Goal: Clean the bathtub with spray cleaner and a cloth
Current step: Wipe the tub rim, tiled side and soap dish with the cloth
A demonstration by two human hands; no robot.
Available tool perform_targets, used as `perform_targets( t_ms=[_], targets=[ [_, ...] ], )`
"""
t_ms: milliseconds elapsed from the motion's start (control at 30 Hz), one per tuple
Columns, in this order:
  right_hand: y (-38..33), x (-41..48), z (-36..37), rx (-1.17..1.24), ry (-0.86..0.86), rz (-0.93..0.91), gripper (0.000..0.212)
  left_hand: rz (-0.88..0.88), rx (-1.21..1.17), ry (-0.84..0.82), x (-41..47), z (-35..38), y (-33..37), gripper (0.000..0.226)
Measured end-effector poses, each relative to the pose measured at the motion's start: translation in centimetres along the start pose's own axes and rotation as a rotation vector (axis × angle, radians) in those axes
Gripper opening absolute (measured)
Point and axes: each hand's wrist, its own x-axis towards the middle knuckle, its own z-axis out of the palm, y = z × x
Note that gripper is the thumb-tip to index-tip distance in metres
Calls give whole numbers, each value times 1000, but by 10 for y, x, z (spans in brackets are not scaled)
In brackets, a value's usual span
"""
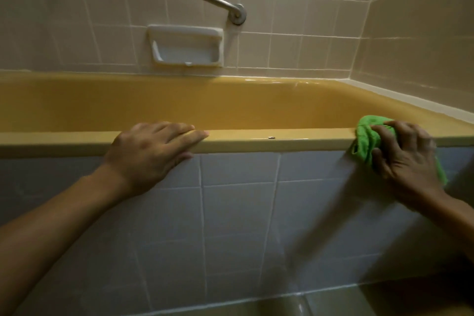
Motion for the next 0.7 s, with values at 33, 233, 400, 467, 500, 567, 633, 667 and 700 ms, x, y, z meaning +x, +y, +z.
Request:
perform_targets(
  t_ms=[33, 233, 400, 467, 500, 567, 633, 667, 700],
  targets=[
    [-18, 0, 0, 5, 4, -25, 56, -10, 9, 14, -9, 0, -8, 48],
    [-155, 0, 1, 7, 21, -208, 54, -48, 26, 51, -36, 0, -29, 48],
    [-268, -1, -1, -31, 8, -346, 54, -114, 55, 120, -62, 0, -41, 47],
    [-304, 1, -4, -26, 7, -431, 55, -156, 66, 136, -77, -2, -51, 47],
    [-318, 3, -6, -24, 0, -471, 55, -176, 68, 136, -84, -4, -57, 47],
    [-335, 7, -10, -21, -29, -527, 56, -222, 66, 119, -98, -9, -70, 47],
    [-337, 10, -11, -25, -45, -564, 57, -278, 67, 101, -111, -14, -82, 47],
    [-332, 11, -12, -33, -43, -580, 58, -307, 66, 93, -118, -17, -88, 47],
    [-326, 10, -12, -41, -38, -591, 59, -334, 65, 85, -124, -20, -93, 48]
  ],
)
